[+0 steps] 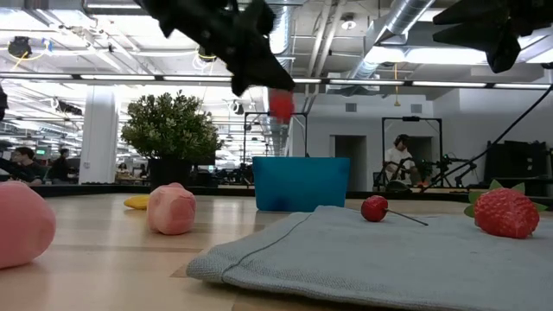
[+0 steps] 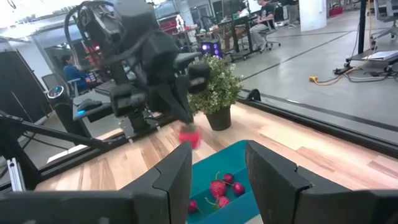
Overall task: Pick and placing Produce into tupperware
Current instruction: Put the strawberry into the blue bin
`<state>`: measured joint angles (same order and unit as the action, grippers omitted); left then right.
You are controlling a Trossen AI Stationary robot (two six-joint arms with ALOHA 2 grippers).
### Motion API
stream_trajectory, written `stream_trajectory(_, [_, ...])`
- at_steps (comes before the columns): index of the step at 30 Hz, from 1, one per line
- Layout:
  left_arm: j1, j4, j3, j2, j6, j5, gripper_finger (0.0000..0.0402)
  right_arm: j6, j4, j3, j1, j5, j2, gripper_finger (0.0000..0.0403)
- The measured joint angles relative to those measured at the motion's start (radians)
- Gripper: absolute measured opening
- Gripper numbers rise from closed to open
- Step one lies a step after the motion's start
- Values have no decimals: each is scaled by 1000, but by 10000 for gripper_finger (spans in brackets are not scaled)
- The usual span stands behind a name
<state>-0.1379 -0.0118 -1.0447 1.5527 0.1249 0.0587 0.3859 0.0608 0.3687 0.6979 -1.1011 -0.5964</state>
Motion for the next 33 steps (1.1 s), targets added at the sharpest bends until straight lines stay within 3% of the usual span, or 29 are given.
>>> stream_trajectory(13, [-18,-310,-217,224,-108,-7,0,0,0,0,0,0,0,171])
stream_trajectory(23, [-82,-285,-227,234,-130,39,0,0,-4,0,0,0,0,171])
stream_trajectory(33, [-123,-203,-227,333,-58,63,3,8,1,0,0,3,0,171])
